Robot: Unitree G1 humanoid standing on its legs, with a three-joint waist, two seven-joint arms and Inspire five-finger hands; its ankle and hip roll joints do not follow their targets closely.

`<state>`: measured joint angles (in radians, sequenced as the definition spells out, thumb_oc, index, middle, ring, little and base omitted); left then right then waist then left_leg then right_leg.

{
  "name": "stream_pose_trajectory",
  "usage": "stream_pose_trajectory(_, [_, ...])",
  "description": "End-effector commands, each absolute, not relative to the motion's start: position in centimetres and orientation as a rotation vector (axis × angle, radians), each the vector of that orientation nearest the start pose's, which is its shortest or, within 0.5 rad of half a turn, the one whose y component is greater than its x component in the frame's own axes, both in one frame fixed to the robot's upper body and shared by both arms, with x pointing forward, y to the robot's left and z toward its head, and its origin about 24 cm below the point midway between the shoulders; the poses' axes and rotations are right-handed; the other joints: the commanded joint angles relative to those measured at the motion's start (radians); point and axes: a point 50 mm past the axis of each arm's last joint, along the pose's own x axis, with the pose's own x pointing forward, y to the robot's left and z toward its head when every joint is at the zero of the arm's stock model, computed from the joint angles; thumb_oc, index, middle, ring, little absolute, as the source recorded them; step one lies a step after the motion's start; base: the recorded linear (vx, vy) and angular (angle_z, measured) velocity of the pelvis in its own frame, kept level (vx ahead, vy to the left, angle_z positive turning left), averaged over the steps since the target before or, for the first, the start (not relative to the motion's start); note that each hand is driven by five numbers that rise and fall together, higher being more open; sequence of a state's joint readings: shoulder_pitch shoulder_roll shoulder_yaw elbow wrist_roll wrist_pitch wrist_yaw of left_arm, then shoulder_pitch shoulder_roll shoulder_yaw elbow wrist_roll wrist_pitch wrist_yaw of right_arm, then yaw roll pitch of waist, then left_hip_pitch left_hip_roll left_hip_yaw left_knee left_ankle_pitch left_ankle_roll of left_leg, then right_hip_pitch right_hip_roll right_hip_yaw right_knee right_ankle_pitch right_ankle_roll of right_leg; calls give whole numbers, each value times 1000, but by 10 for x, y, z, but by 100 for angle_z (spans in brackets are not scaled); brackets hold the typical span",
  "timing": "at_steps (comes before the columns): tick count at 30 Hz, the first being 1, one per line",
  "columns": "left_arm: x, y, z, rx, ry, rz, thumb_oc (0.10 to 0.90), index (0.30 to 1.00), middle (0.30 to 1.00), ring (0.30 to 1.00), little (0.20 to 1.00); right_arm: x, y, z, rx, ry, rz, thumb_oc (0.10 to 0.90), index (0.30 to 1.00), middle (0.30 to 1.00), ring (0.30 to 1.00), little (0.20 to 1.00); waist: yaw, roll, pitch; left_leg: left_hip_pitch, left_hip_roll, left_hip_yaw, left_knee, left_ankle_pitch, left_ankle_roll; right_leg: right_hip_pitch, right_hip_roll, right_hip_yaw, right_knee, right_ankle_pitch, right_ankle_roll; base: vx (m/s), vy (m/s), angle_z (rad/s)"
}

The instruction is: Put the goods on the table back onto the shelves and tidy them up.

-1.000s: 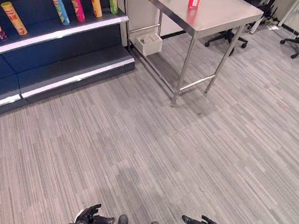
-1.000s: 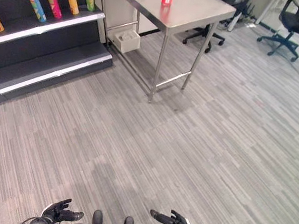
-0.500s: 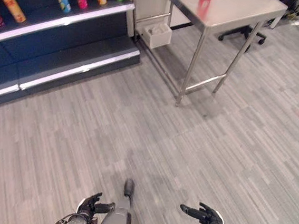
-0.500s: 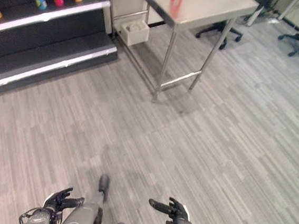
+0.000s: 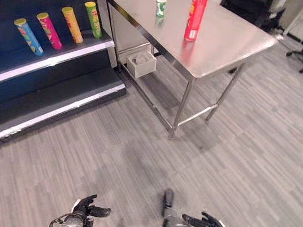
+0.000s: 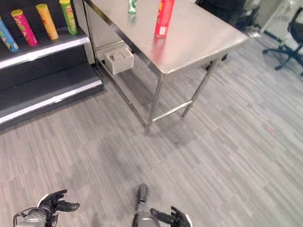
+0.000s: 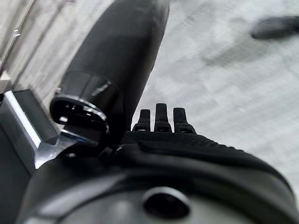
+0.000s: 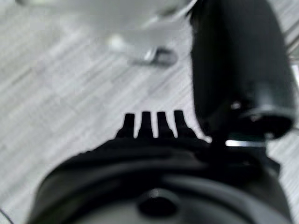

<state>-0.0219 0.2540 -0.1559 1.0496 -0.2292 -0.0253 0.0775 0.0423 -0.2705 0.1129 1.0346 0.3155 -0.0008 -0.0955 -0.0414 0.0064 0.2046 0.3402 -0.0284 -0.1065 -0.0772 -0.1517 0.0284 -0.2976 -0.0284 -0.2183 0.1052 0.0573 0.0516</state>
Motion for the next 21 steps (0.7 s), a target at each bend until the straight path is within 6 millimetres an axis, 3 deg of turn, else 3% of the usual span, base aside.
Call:
stream_pose_trajectory(1, [152, 234, -133, 196, 921, 148, 800, 900, 900, 900, 900, 127, -274, -132, -152, 990, -350, 800, 900, 900, 900, 900, -7, -28, 14, -131, -31, 74, 6, 39, -19, 175, -24, 38, -172, 96, 92, 313, -101, 22])
stream_pose_trajectory(2, [152, 234, -133, 196, 921, 148, 800, 900, 900, 900, 900, 127, -274, -132, -152, 990, -350, 800, 900, 900, 900, 900, -8, -27, 15, -131, -30, 73, 8, 37, -19, 176, -24, 37, -173, 96, 92, 193, -94, 29])
stream_pose_trajectory(4, [157, 231, -131, 188, 897, 141, 800, 900, 900, 900, 900, 119, -278, -134, -148, 1016, -371, 800, 900, 900, 900, 900, -11, -31, 10, -173, -19, 90, 142, 18, -53, 207, -20, 20, -185, 79, 81, 192, -151, 27])
stream_pose_trajectory(6, [167, 227, -125, 169, 850, 130, 800, 900, 900, 900, 900, 116, -282, -134, -151, 1025, -379, 800, 900, 900, 900, 900, -1, -40, 40, -324, -2, 126, 479, 80, -111, 278, -15, 10, -192, 35, 43, 136, -184, 21])
stream_pose_trajectory(7, [170, 226, -123, 160, 836, 135, 800, 900, 900, 900, 900, 119, -282, -133, -147, 1018, -383, 800, 900, 900, 900, 900, 2, -50, 52, -380, -3, 130, 572, 135, -122, 291, -21, 8, -192, 24, 29, 64, -124, 10])
stream_pose_trajectory(9, [168, 224, -125, 145, 843, 160, 800, 900, 900, 900, 900, 120, -282, -134, -142, 1019, -396, 800, 900, 900, 900, 900, 8, -60, 69, -467, 34, 163, 687, 180, -128, 316, -25, -4, -192, -5, 17, 73, -81, -6])
stream_pose_trajectory(10, [168, 224, -126, 131, 847, 176, 800, 900, 900, 900, 900, 121, -280, -134, -134, 1019, -403, 800, 900, 900, 900, 900, 12, -61, 71, -497, 59, 189, 680, 176, -120, 326, -27, -6, -192, -15, 17, 219, 46, 5])
stream_pose_trajectory(12, [156, 220, -134, 121, 907, 177, 800, 900, 900, 900, 900, 125, -276, -134, -123, 1015, -397, 800, 900, 900, 900, 900, 32, -63, 68, -481, 148, 229, 417, 125, -101, 352, -51, 3, -192, -37, 47, 303, 182, 4])
stream_pose_trajectory(15, [150, 220, -139, 136, 943, 165, 800, 900, 900, 900, 900, 131, -276, -132, -132, 996, -390, 800, 900, 900, 900, 900, 47, -29, 54, -486, 230, 188, 124, 285, -137, 372, -47, 17, -192, -72, 61, 259, 264, -31])
stream_pose_trajectory(18, [146, 219, -141, 147, 961, 157, 800, 900, 900, 900, 900, 131, -279, -131, -144, 990, -400, 800, 900, 900, 900, 900, 60, -8, 49, -501, 236, 118, 5, 337, -165, 408, -48, 32, -192, -108, 65, 187, 172, -32])
stream_pose_trajectory(21, [140, 217, -145, 150, 987, 153, 800, 900, 900, 900, 900, 134, -280, -128, -141, 972, -399, 800, 900, 900, 900, 900, 52, 20, 25, -464, 216, 95, -9, 329, -181, 441, -74, 63, -192, -117, 83, 254, 320, -30])
